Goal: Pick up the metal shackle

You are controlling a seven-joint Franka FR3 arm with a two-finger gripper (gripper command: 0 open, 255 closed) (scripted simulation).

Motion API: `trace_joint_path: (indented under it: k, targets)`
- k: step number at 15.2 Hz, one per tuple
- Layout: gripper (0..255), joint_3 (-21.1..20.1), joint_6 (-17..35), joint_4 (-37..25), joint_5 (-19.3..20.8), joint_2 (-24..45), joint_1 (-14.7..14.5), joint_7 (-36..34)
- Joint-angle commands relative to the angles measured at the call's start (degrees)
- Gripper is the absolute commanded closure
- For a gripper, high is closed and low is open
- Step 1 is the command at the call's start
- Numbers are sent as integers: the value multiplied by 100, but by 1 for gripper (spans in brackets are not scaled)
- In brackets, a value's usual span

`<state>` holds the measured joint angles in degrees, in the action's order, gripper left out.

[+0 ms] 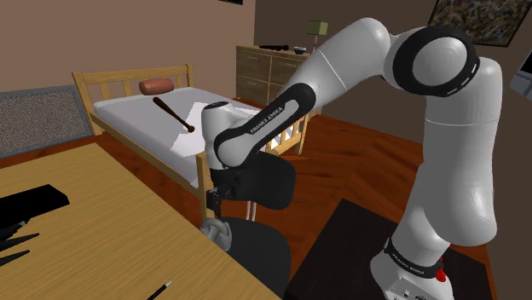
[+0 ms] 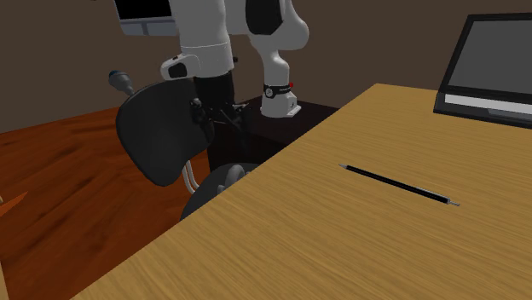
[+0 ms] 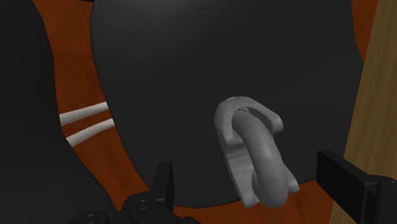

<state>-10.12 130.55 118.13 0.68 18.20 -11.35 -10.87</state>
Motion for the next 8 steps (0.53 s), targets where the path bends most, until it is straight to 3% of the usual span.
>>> trace_joint_path:
  k: [1,3,8]
  targets:
    - [0,-33,44,-349,55,449,-86,-9]
    - [0,-62,60,-696,106,870,-182,-17]
    - [0,-34,288,-705,149,1110,-210,-31]
